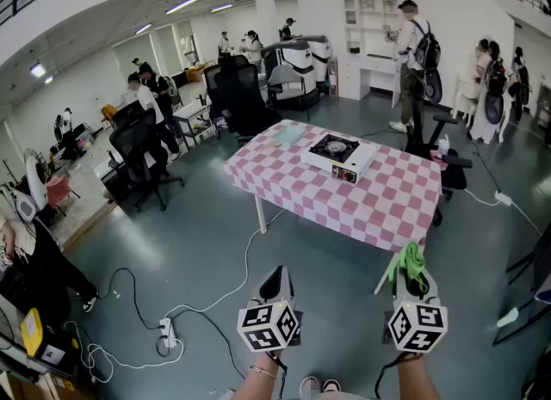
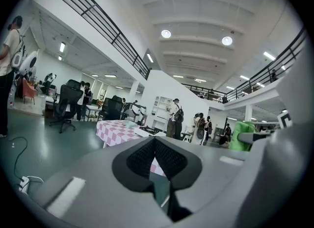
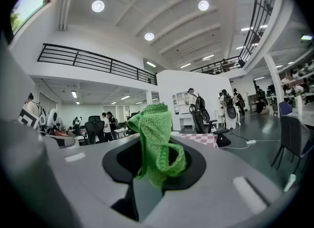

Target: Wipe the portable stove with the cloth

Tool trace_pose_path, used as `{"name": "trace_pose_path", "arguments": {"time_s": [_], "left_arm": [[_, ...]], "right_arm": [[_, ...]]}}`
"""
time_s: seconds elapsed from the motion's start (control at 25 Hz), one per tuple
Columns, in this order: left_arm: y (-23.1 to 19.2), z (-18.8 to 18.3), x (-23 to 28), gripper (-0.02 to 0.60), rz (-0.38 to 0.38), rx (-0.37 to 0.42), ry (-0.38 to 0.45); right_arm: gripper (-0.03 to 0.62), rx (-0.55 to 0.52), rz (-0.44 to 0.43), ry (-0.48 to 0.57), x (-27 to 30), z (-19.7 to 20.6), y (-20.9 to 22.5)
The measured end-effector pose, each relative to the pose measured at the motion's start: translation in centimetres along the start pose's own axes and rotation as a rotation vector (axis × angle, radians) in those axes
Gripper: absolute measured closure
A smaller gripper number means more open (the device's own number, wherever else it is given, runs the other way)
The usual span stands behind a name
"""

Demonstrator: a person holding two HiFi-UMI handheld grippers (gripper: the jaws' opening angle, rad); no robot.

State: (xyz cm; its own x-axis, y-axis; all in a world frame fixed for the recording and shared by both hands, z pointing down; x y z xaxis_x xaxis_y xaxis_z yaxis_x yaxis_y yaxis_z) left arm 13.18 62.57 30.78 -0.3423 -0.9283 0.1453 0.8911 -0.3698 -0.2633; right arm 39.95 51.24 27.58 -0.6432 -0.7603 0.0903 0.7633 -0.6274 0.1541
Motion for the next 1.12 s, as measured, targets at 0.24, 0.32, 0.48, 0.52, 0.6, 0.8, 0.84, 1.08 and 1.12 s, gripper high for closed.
{"name": "trace_pose_path", "arguments": {"time_s": [0.24, 0.32, 0.48, 0.52, 0.6, 0.8, 0.84, 1.08, 1.12], "left_arm": [[-1.3, -0.2, 0.1, 0.581, -0.016, -0.009, 0.002], [-1.6, -0.3, 0.1, 0.581, -0.018, -0.013, 0.004], [-2.1, -0.6, 0.2, 0.581, -0.017, -0.014, 0.005], [-2.4, -0.7, 0.3, 0.581, -0.017, -0.015, 0.006], [-2.9, -0.9, 0.5, 0.581, -0.018, -0.019, 0.005], [-4.1, -0.9, 1.3, 0.581, -0.005, -0.018, -0.008], [-4.2, -0.8, 1.6, 0.581, 0.0, -0.013, -0.01], [-4.8, -0.6, 3.6, 0.581, 0.022, -0.009, -0.025], [-4.9, -0.6, 4.0, 0.581, 0.023, -0.007, -0.03]], "right_arm": [[0.49, -0.01, 0.006, 0.0, 0.0, 0.0, -0.3], [0.49, -0.013, 0.008, -0.002, 0.0, 0.1, -0.5], [0.49, -0.006, 0.016, 0.011, 0.0, -0.1, -0.7], [0.488, -0.003, 0.022, 0.018, 0.1, -0.2, -0.8], [0.488, -0.001, 0.037, 0.023, 0.2, -0.3, -0.9], [0.488, -0.005, 0.067, 0.006, 0.7, 0.1, -1.0], [0.488, -0.003, 0.074, 0.003, 0.8, 0.3, -1.0], [0.488, 0.014, 0.099, -0.029, 2.3, 1.5, -0.9], [0.488, 0.018, 0.101, -0.036, 2.7, 1.7, -0.8]]}}
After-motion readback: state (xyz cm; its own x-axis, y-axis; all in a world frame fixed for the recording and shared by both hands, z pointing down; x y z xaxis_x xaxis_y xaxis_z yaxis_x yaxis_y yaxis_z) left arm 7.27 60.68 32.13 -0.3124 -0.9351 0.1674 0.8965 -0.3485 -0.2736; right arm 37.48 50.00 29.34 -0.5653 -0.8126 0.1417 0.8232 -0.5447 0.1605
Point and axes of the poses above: the fingertips, and each gripper's own axes: x forward along the fingers, y to its right, z out of its underside, the point moved 2 cm from there along -x, backward along the fingers, and after that the axes turned 6 degrees about -z, right-handed, at the moved point
